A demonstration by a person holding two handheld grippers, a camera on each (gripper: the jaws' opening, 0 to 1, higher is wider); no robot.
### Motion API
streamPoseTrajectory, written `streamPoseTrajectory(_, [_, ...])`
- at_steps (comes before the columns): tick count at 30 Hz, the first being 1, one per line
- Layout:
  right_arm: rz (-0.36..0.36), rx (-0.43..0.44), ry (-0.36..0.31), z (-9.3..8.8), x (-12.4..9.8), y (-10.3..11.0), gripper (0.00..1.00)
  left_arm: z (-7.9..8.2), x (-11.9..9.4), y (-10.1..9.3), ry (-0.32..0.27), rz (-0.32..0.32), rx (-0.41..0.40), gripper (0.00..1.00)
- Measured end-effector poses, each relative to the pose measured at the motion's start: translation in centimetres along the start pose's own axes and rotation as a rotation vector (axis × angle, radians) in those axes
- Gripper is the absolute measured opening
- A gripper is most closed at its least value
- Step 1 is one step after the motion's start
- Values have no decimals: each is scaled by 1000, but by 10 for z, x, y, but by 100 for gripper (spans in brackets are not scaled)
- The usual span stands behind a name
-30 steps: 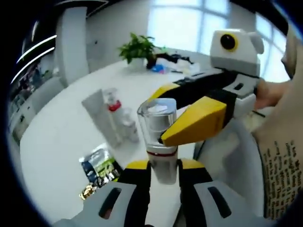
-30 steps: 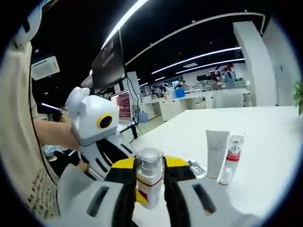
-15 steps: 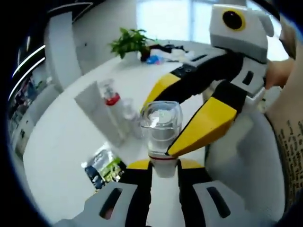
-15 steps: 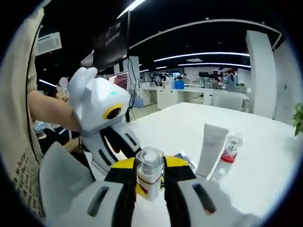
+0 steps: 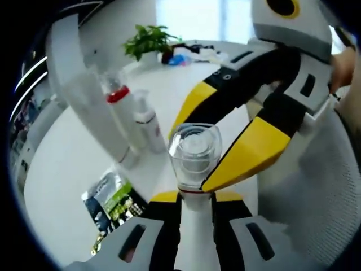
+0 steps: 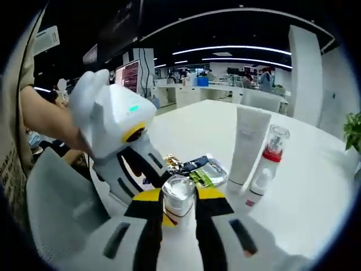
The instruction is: Arrange the skincare products in the storage area until every visible bottle or jar stands upright without overlapping.
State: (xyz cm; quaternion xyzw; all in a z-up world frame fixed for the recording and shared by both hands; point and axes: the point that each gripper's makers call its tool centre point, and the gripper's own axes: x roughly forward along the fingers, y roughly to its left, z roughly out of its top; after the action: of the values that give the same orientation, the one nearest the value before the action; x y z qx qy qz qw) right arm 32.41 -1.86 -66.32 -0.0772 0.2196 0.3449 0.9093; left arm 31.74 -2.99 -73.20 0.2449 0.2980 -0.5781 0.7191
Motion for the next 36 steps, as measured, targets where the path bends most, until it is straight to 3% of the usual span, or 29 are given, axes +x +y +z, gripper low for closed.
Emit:
streamPoseTrajectory(9, [-33,14,28,-12,7,-2,21,-8,12,3,4,-7,31,17])
streamPoseTrajectory(18, [-62,38,5,-12,9,-9,21,-4,15,7,-26,-18,41,17])
streamPoseTrajectory(21, [-62,30,44,-18,10,-11,22,-3,17,7,-26,-24,54,17])
streamPoseTrajectory(36, [-59,106,5,-20,4,-17,36,8,27,26,-36,-63,91,16])
